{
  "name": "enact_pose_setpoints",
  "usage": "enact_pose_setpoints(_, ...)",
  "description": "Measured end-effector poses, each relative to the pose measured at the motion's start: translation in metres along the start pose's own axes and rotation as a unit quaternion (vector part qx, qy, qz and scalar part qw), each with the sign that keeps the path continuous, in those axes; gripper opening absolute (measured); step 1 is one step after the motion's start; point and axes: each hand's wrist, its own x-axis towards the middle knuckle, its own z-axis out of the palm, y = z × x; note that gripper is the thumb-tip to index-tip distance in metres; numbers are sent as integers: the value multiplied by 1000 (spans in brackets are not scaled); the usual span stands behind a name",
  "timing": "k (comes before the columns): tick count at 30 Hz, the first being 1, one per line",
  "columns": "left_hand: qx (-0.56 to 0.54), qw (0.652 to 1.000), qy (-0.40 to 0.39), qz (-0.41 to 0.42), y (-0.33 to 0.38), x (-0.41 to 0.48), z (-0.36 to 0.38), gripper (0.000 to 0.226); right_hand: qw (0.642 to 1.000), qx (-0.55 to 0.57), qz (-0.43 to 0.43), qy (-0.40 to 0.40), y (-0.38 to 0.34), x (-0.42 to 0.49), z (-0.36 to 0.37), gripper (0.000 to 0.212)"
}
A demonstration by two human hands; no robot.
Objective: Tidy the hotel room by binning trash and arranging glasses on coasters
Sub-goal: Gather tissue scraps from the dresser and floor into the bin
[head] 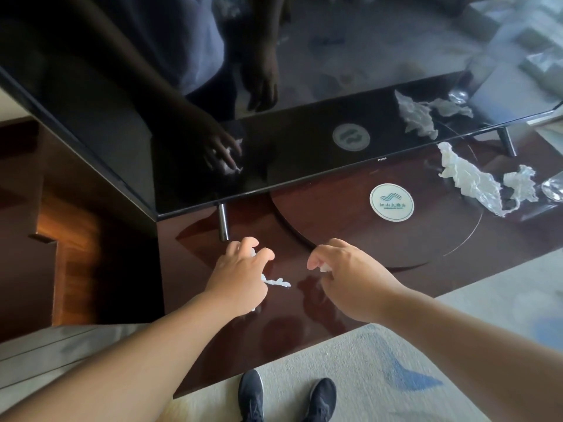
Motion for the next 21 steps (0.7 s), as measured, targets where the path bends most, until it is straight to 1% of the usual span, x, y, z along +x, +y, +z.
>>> enact_pose_setpoints(3, 23, 999, -19, -19, 1, 3, 12, 42, 1000, 1, 8, -5, 10, -2, 3, 33)
enact_pose_setpoints(7, 56, 998, 7, -24, 0, 6, 26, 20, 1000, 4, 15, -10, 18, -6, 7, 34)
enact_pose_setpoints(10, 55, 998, 6, -21, -1, 9, 32, 20, 1000, 10, 17, -14, 22, -9, 9, 34)
enact_pose_setpoints(16, -15, 998, -34, -40, 13, 11, 16, 20, 1000, 14, 10, -5, 25, -18, 0, 33)
enact_pose_setpoints(21, -41, 998, -19, -51, 46, 9, -14, 10, 1000, 16, 0, 23, 28, -32, -25, 30)
